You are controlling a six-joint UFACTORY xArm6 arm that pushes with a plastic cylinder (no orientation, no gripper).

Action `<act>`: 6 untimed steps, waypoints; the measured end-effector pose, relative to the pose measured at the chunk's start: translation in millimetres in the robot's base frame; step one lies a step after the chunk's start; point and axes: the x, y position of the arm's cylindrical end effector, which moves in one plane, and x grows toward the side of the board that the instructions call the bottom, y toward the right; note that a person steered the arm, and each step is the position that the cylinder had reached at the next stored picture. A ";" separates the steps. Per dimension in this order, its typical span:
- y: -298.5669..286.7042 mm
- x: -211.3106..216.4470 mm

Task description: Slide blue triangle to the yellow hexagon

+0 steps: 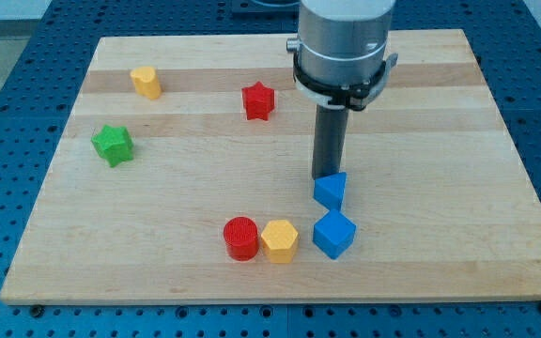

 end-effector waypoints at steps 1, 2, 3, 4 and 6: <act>-0.4 -22.0; 33.7 -29.4; 39.0 -4.6; 7.9 26.6; -15.1 5.5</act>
